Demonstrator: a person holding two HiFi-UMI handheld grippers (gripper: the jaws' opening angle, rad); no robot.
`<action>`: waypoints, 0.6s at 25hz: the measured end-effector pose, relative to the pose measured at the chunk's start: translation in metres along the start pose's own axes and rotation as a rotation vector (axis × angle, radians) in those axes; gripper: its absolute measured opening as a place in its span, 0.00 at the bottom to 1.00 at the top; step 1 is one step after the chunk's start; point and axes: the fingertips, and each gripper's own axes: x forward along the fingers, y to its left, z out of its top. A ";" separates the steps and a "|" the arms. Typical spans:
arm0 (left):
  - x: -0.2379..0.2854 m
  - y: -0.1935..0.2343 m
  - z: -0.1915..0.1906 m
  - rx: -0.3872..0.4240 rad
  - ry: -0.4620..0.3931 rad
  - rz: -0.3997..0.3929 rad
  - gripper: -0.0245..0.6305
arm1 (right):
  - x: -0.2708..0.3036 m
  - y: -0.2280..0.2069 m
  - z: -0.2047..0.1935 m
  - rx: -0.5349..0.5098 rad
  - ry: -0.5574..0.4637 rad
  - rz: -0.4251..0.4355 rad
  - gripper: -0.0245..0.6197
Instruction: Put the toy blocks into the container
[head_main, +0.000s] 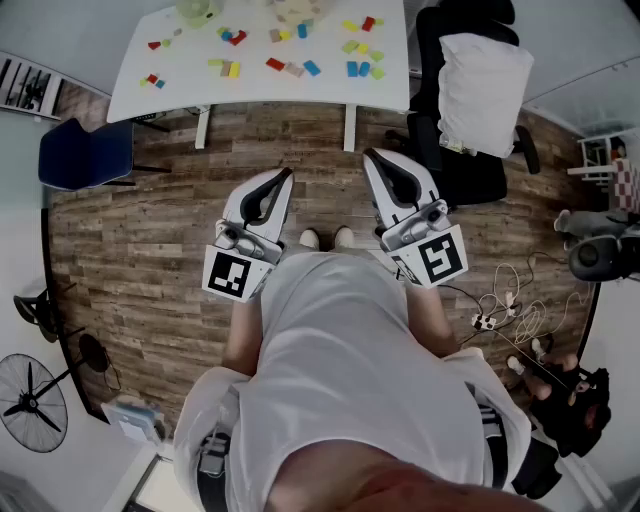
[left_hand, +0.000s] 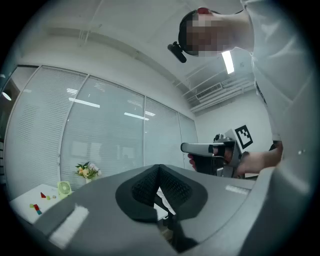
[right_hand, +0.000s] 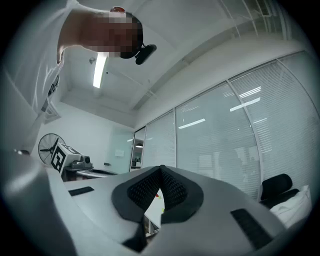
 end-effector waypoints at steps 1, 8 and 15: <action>-0.003 0.002 -0.003 -0.005 0.007 0.009 0.03 | 0.003 0.002 0.001 -0.004 0.000 0.009 0.04; -0.017 0.016 -0.013 0.034 0.025 0.046 0.03 | 0.017 0.007 0.003 -0.033 -0.011 0.037 0.04; -0.010 0.026 -0.015 0.053 0.037 0.077 0.03 | 0.011 -0.014 -0.005 -0.026 -0.009 0.001 0.04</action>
